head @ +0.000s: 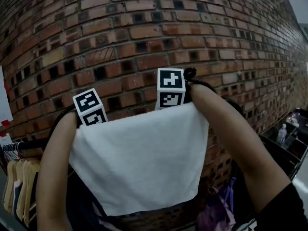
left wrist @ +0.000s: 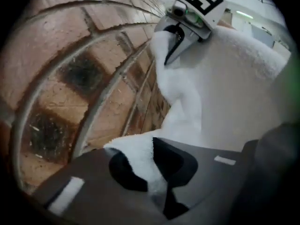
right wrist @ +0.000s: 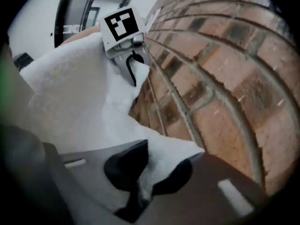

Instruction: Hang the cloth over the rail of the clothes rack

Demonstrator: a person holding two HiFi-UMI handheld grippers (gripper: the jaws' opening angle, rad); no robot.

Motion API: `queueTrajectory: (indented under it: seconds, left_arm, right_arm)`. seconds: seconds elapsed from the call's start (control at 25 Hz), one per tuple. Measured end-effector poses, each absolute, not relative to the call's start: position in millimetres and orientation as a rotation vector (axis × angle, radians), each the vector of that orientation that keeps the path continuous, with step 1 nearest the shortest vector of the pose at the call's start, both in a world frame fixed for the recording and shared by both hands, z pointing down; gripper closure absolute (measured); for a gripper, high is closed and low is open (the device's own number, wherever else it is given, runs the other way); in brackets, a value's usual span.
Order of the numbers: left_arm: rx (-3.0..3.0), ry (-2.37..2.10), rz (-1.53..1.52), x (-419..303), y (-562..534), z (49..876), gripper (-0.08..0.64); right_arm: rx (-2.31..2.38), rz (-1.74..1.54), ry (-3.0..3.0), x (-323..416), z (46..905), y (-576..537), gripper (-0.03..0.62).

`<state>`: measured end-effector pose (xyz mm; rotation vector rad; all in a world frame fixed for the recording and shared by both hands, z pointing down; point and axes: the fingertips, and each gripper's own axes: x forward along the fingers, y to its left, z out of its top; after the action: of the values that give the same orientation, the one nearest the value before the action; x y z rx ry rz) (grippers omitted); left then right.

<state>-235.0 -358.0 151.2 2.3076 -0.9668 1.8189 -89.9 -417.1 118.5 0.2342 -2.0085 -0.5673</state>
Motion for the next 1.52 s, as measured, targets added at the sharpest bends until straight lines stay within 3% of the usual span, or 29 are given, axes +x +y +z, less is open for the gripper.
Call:
queueTrajectory:
  seconds: [0.08, 0.2, 0.24, 0.76, 1.04, 1.16, 1.24, 1.36, 1.44, 1.52]
  left_arm:
    - [2.327, -1.004, 1.740, -237, -358, 146, 0.482]
    - [2.337, -1.045, 1.666, -240, -360, 140, 0.309]
    - [2.362, -1.038, 1.622, -238, -358, 138, 0.281]
    - [2.825, -1.170, 1.028, -246, -357, 47, 0.276]
    - [3.157, -1.518, 0.778, -257, -342, -25, 0.276]
    - [3.395, -1.841, 0.430, -245, -305, -96, 0.281]
    - [3.516, -2.045, 0.156, -231, -269, -137, 0.325]
    - [3.558, -2.293, -0.353, -206, -205, -171, 0.413]
    - [3.511, -2.335, -0.834, -193, -154, -178, 0.552]
    - [3.528, -2.183, -1.147, -174, -112, -170, 0.552]
  right_arm:
    - [0.237, -0.530, -1.994, -88, 122, -419, 0.543]
    - [0.261, -0.498, -2.036, -87, 120, -416, 0.382]
    - [0.266, -0.489, -2.048, -88, 120, -415, 0.370]
    - [0.313, -0.546, -2.114, -86, 106, -410, 0.367]
    - [0.374, -0.851, -2.275, -108, 51, -402, 0.367]
    - [0.590, -1.125, -2.537, -108, -33, -377, 0.368]
    - [0.719, -1.274, -2.684, -99, -79, -351, 0.378]
    - [0.826, -1.458, -2.794, -81, -118, -306, 0.464]
    - [0.883, -1.598, -2.849, -67, -136, -267, 0.546]
    - [0.910, -1.719, -2.939, -53, -144, -219, 0.588]
